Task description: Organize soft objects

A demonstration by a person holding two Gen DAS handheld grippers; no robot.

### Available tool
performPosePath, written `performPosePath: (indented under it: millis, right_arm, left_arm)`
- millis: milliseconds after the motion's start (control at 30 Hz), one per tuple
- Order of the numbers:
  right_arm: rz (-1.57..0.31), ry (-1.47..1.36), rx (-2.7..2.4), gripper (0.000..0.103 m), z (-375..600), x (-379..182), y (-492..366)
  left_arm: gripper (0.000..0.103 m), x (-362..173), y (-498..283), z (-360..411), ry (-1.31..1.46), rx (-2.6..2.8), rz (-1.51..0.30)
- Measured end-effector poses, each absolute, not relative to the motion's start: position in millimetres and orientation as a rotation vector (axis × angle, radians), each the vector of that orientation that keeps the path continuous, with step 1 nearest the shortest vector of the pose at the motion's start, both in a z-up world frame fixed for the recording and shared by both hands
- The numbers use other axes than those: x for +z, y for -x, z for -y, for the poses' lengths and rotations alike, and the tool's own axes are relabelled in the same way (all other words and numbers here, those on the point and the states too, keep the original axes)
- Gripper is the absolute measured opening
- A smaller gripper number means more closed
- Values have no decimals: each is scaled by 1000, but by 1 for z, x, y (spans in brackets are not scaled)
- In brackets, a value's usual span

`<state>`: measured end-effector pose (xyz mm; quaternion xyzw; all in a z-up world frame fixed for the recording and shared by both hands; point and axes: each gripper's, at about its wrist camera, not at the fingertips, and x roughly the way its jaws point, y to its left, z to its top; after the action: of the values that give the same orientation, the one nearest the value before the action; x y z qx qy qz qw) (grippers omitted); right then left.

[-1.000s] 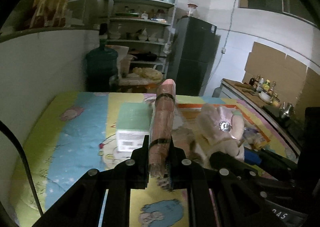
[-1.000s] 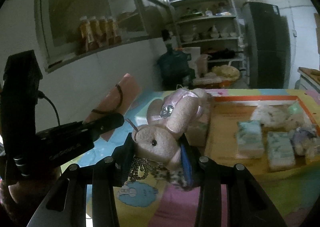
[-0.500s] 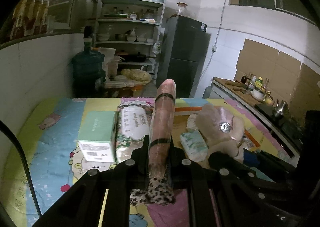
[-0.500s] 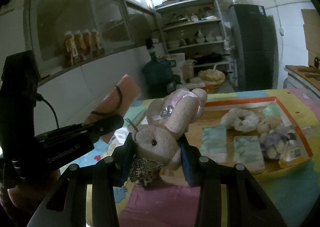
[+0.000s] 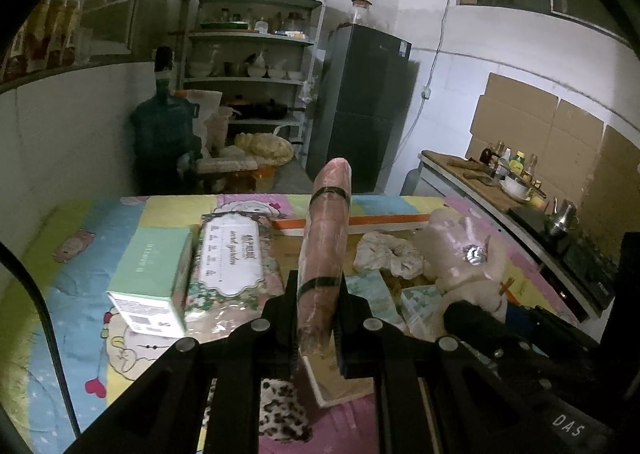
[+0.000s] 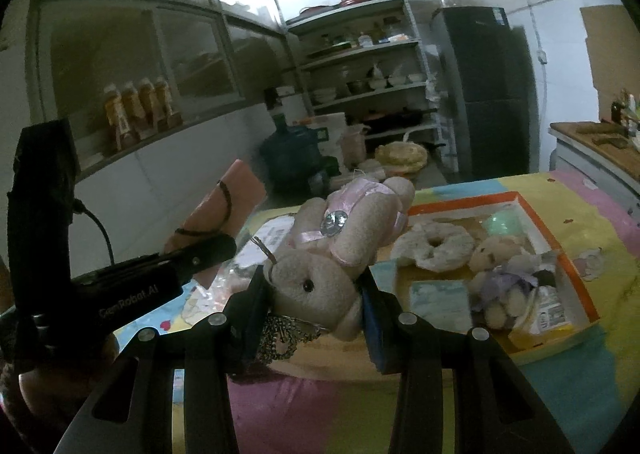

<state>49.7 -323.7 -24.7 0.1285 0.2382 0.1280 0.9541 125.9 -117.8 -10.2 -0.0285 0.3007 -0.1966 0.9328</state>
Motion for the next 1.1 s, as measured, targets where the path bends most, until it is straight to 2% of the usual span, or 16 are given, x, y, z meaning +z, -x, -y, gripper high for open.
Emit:
performPosePath:
  millis: [1100]
  right_arm:
    - [-561,-274,173,43,410,-54,-108]
  left_arm:
    - [14,-45,-196,192,59,-427,-741]
